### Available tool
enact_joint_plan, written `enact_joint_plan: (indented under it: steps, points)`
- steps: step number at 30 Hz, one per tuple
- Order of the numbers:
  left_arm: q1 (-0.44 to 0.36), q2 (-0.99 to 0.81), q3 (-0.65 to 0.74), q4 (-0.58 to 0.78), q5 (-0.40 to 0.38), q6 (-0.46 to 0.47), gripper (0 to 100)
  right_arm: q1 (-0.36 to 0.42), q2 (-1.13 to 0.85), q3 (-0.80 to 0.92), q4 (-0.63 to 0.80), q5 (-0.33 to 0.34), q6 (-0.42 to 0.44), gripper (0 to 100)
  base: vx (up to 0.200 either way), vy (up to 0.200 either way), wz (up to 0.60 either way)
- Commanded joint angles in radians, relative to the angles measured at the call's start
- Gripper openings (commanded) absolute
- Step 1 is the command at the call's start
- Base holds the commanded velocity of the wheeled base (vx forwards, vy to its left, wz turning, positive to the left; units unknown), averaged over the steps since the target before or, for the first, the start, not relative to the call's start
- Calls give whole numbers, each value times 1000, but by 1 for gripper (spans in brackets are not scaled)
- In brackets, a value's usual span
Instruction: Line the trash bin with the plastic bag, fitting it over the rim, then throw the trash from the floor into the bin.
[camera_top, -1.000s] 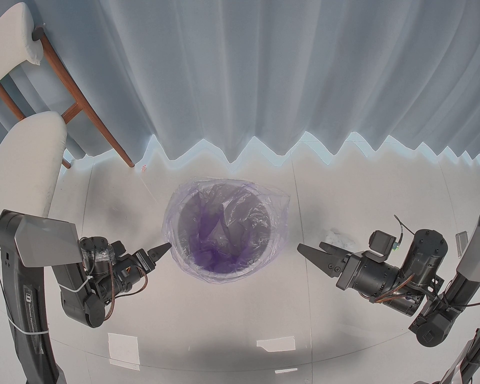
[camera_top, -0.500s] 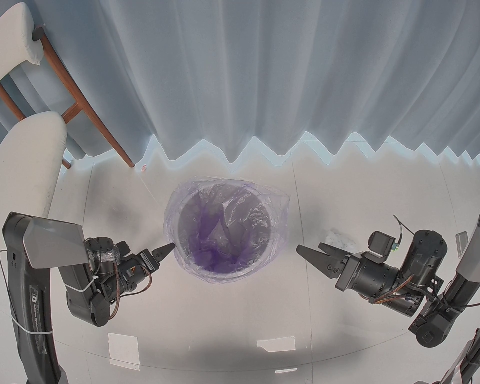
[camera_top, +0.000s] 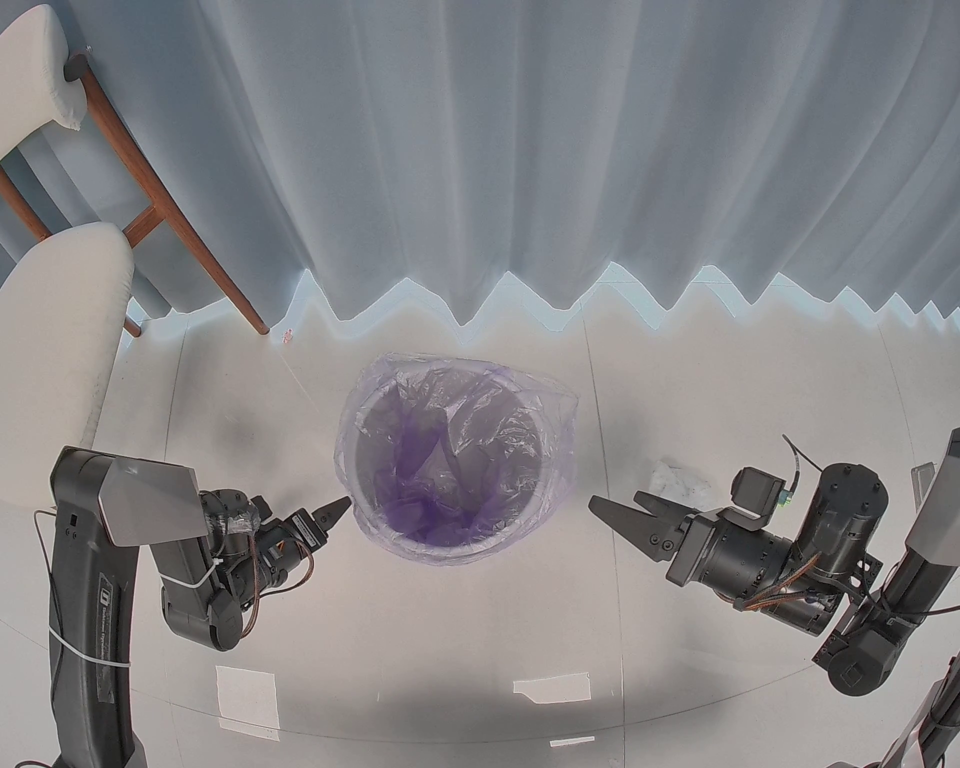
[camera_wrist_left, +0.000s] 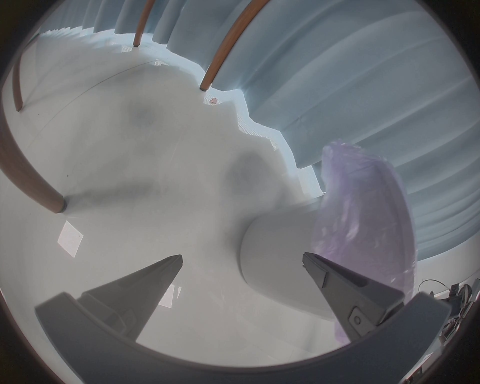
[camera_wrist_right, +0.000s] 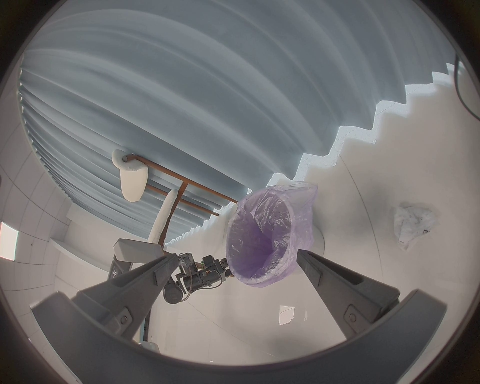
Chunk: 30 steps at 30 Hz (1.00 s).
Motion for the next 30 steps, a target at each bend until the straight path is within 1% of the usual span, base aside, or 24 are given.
enact_joint_plan:
  steps: [1, 7, 10, 11, 12, 13, 14, 16, 17, 20, 23, 27, 30]
  points:
    - [1, 41, -10, -1, 2, 0, 100, 1, 7, 0, -16, 1, 0, 100, 0, 0, 0]
    - [-5, 42, -4, -1, 50, 3, 100, -7, 79, -6, -16, -13, 2, 100, 0, 0, 0]
    - [-8, 39, 22, -3, 56, 2, 100, -10, 197, -47, -18, -82, 9, 100, 0, 0, 0]
    - [-8, 39, 22, -3, 56, 2, 100, -10, 197, -47, -18, -82, 9, 100, 0, 0, 0]
    - [-9, 36, 45, -4, 51, 0, 100, -6, 251, -70, -18, -116, 11, 100, 0, 0, 0]
    - [-9, 36, 45, -4, 51, 0, 100, -6, 251, -70, -18, -116, 11, 100, 0, 0, 0]
    - [-8, 35, 47, -4, 51, 0, 100, -3, 292, -95, -18, -136, 17, 100, 0, 0, 0]
    - [-8, 35, 45, -4, 51, 0, 100, -3, 312, -107, -18, -137, 26, 100, 0, 0, 0]
    - [-6, 36, 41, -4, 53, 0, 100, -7, 333, -141, -18, -137, 61, 100, 0, 0, 0]
    - [-6, 38, 28, -4, 54, -1, 100, -23, 364, -215, -7, -137, 106, 100, 0, 0, 0]
    - [-5, 38, 21, -4, 54, -17, 100, -49, 410, -282, 8, -140, 100, 100, 0, 0, 0]
    - [-5, 35, 5, -4, 54, -44, 100, -121, 425, -337, 44, -139, 94, 100, 0, 0, 0]
    - [-6, 39, -7, -4, 57, -44, 100, -142, 441, -360, 48, -134, 95, 100, 0, 0, 0]
